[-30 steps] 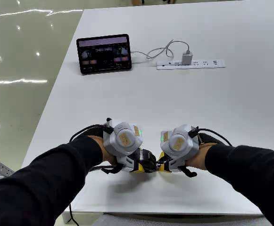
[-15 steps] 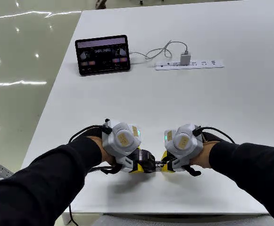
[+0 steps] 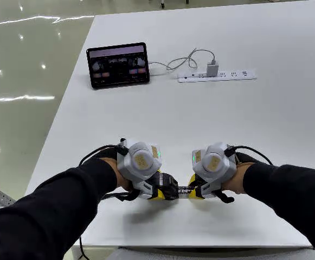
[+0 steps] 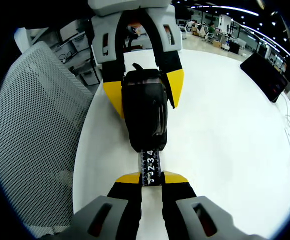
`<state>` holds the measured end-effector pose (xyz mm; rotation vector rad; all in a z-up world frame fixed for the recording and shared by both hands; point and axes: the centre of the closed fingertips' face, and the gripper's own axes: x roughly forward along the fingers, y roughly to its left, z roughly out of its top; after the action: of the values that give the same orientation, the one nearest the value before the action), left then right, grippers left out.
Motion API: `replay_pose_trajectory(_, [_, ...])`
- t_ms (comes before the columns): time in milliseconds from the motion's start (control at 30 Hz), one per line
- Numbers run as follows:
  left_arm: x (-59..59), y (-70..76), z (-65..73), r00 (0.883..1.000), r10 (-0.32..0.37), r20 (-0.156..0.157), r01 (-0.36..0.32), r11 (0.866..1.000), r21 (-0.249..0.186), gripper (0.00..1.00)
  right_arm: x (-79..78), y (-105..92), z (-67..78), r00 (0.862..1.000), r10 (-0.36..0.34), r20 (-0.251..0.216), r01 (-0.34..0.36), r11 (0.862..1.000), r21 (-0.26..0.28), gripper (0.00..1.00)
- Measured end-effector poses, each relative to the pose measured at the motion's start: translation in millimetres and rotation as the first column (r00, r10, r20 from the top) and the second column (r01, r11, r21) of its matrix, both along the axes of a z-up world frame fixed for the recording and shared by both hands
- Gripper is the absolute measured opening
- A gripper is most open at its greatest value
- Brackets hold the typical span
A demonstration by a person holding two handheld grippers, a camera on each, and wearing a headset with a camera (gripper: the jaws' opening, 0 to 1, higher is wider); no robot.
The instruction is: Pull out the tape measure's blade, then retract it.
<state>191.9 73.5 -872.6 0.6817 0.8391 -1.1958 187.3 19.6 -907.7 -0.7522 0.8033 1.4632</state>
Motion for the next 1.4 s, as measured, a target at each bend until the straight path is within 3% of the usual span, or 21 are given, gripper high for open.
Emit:
replay_pose_trajectory(267, [0.6, -0.1, 0.1, 1.000, 0.009, -0.001, -0.009, 1.000, -0.007, 0.32, 0.2, -6.6, 0.2, 1.000, -0.020, -0.015, 0.020, 1.000, 0.003, 0.10])
replay_pose_trajectory(1400, [0.1, -0.8, 0.4, 1.000, 0.017, 0.000, -0.017, 1.000, -0.018, 0.32, 2.3, -30.0, -0.5, 1.000, -0.027, 0.000, 0.027, 1.000, -0.010, 0.10])
